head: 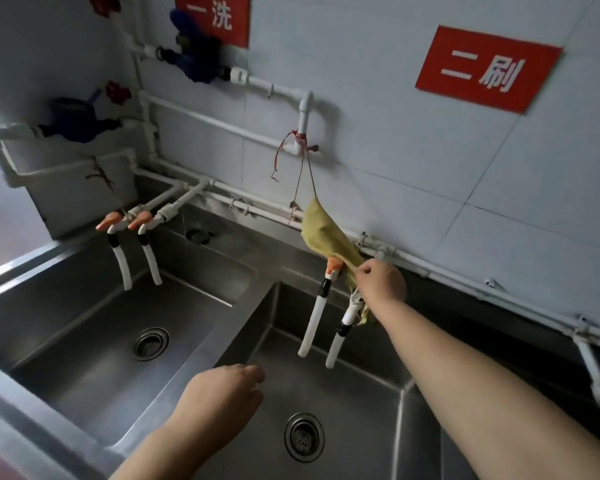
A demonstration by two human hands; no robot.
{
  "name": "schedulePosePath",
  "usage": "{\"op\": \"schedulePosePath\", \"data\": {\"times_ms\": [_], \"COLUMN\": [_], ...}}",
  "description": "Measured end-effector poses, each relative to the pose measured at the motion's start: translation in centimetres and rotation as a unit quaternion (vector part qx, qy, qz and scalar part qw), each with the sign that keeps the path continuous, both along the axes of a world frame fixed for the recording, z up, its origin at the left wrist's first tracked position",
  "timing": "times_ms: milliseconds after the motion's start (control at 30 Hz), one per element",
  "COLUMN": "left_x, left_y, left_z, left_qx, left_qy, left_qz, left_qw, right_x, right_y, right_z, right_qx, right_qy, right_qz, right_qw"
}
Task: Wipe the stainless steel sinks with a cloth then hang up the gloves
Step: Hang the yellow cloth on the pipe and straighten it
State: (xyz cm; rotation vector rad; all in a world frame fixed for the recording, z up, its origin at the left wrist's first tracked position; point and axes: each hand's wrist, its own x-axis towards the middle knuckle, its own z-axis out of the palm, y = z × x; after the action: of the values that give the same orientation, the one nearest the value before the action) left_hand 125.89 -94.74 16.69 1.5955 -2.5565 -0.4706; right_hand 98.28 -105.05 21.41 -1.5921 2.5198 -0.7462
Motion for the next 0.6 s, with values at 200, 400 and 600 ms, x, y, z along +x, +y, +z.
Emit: {"op": "schedulePosePath", "data": {"times_ms": [200, 400, 600], "left_x": [-0.8, -5.8, -11.3], "left_y": [-1.2, -1.9, -1.3], "left_z": [2.0, 4.2, 5.1], "left_qx": [-0.026, -0.104, -0.177], "left_qy": [0.003, 0.139, 0.200], "left_qz": [-0.010, 0.004, -0.017], "left_qw": [1.000, 0.985, 0.964], "right_x": [-0.3, -0.7, -2.0], "right_y": [1.4, 7.2, 13.4], "right_z": [2.9, 5.7, 7.2], "right_qx": [-0.145, -0.210, -0.222], "right_qy": [-0.085, -0.066, -0.085], "right_qz": [0.018, 0.090, 0.123], "right_qw": [0.986, 0.971, 0.963]}}
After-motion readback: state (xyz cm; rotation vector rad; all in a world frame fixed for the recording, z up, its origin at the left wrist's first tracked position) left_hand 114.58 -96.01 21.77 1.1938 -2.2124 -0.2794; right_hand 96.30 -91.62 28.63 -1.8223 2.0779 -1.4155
